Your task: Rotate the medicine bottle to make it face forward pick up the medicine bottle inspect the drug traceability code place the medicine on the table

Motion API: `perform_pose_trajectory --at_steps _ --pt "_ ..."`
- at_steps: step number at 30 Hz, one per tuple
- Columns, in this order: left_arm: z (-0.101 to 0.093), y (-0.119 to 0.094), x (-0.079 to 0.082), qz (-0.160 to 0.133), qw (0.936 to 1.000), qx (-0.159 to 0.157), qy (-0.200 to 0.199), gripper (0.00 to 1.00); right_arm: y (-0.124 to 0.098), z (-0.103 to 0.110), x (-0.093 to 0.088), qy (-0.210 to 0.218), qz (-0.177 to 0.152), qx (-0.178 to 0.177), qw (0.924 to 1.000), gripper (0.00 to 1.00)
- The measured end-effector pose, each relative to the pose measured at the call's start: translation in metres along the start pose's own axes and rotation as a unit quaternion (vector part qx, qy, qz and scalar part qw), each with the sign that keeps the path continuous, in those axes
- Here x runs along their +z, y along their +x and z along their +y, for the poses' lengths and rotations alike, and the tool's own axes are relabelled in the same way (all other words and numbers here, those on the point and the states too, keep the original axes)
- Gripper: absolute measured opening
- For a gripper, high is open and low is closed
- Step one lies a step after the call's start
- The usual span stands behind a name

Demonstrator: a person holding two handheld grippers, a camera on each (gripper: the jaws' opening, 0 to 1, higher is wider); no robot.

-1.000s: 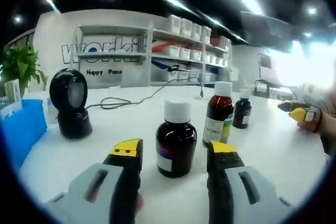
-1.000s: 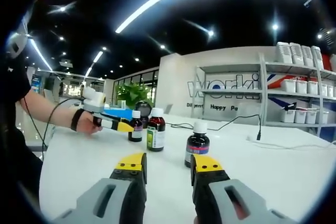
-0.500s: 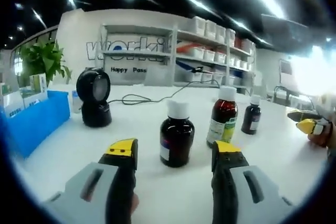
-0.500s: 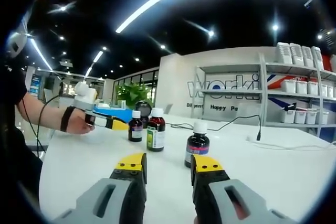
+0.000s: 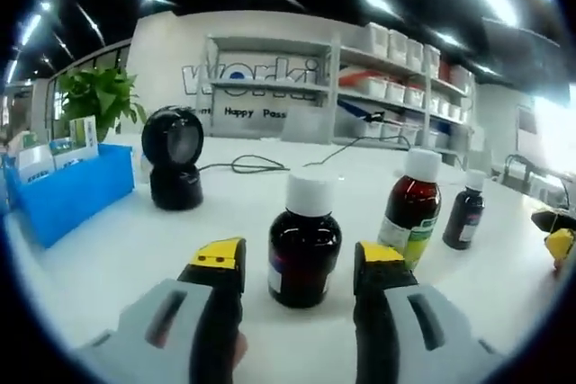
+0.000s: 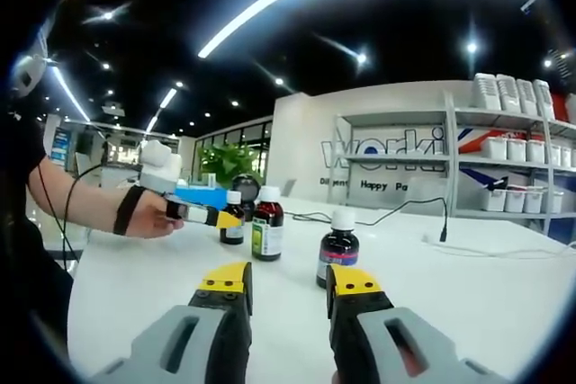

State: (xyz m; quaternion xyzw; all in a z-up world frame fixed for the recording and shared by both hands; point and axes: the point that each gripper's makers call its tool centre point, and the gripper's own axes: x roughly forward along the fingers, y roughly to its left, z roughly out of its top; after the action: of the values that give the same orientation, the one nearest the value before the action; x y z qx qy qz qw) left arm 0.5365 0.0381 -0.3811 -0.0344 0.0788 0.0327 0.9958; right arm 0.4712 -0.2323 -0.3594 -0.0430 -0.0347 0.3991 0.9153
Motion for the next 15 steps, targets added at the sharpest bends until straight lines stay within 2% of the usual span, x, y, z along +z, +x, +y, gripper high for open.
perform_pose_trajectory --at_steps 2,8,10,15 --pt "0.002 -0.001 0.003 -0.007 0.9999 0.014 0.006 0.32 0.000 -0.001 0.000 -0.001 0.000 0.001 1.0000 0.28" --pt "-0.010 -0.003 0.004 -0.013 0.9995 0.019 0.022 0.28 0.000 -0.002 -0.001 -0.002 0.001 0.000 1.0000 0.28" --pt "-0.011 -0.003 0.001 -0.009 0.9993 0.023 0.028 0.24 0.000 -0.002 -0.002 -0.003 0.002 -0.001 1.0000 0.28" --pt "-0.012 -0.008 0.000 -0.013 0.9993 0.019 0.031 0.23 0.001 -0.002 -0.002 -0.006 0.003 -0.001 1.0000 0.27"
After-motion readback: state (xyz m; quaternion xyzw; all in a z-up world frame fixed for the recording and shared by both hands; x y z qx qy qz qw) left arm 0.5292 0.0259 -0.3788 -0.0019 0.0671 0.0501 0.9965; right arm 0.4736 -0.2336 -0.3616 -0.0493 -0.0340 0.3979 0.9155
